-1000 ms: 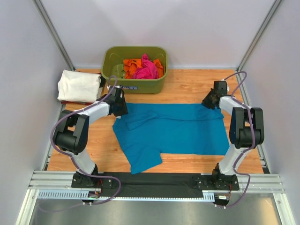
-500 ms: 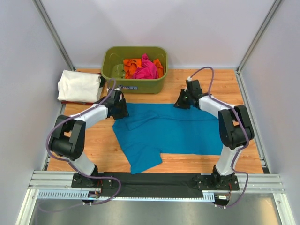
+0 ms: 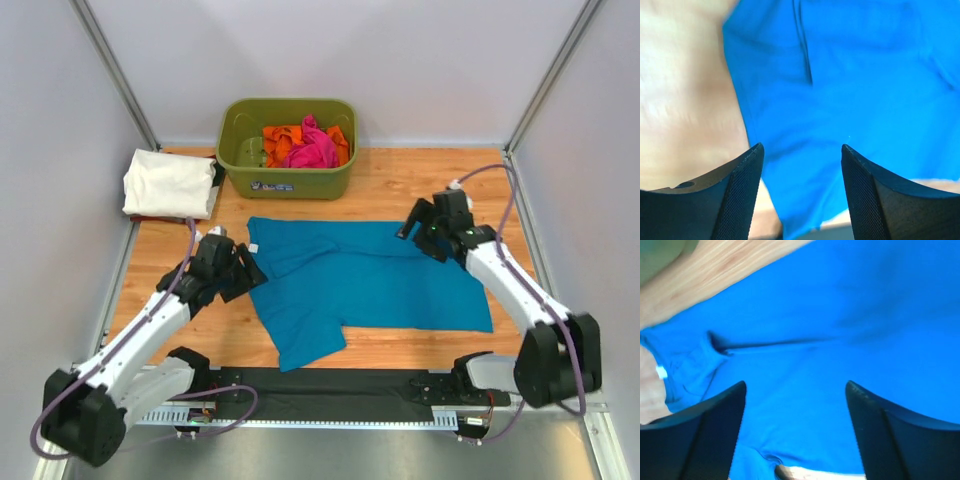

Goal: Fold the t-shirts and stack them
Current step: Fold the tshirt

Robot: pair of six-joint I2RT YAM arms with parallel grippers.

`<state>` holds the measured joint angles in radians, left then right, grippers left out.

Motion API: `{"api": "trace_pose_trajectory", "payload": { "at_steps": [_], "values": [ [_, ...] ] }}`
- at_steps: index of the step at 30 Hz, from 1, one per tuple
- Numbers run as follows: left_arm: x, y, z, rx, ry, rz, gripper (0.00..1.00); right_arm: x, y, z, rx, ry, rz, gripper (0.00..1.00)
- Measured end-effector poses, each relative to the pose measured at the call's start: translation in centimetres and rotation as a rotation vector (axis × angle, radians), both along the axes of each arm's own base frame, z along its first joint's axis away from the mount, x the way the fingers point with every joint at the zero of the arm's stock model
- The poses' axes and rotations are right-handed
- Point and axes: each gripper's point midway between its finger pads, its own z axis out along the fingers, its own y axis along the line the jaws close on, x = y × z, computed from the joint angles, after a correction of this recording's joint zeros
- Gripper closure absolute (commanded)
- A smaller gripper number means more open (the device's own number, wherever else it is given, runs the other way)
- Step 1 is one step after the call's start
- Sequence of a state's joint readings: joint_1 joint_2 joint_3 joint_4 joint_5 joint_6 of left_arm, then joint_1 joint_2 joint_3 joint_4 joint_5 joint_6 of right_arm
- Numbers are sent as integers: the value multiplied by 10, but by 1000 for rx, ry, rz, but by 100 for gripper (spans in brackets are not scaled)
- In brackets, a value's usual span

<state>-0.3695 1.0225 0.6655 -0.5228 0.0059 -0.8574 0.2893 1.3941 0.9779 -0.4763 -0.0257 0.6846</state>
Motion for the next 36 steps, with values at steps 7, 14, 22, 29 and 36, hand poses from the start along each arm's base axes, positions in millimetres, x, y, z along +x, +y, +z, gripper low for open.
{"api": "trace_pose_trajectory", "payload": {
  "at_steps": [7, 14, 22, 29, 36],
  "values": [
    [-73, -16, -20, -81, 54, -12, 28, -81, -106, -4, -103, 59, -372, 7],
    [-116, -21, -70, -28, 212, -36, 29, -149, -161, -30, -111, 172, -635, 6],
    [-130, -50, -72, -71, 218, -116, 31, -159, -164, -50, -129, 294, -671, 5],
    [-134, -54, -71, -72, 207, -122, 31, -166, -159, -70, -108, 328, -675, 7],
    [-116, -33, -73, -8, 143, -28, 30, -161, -159, -67, -101, 297, -675, 8]
  ]
}}
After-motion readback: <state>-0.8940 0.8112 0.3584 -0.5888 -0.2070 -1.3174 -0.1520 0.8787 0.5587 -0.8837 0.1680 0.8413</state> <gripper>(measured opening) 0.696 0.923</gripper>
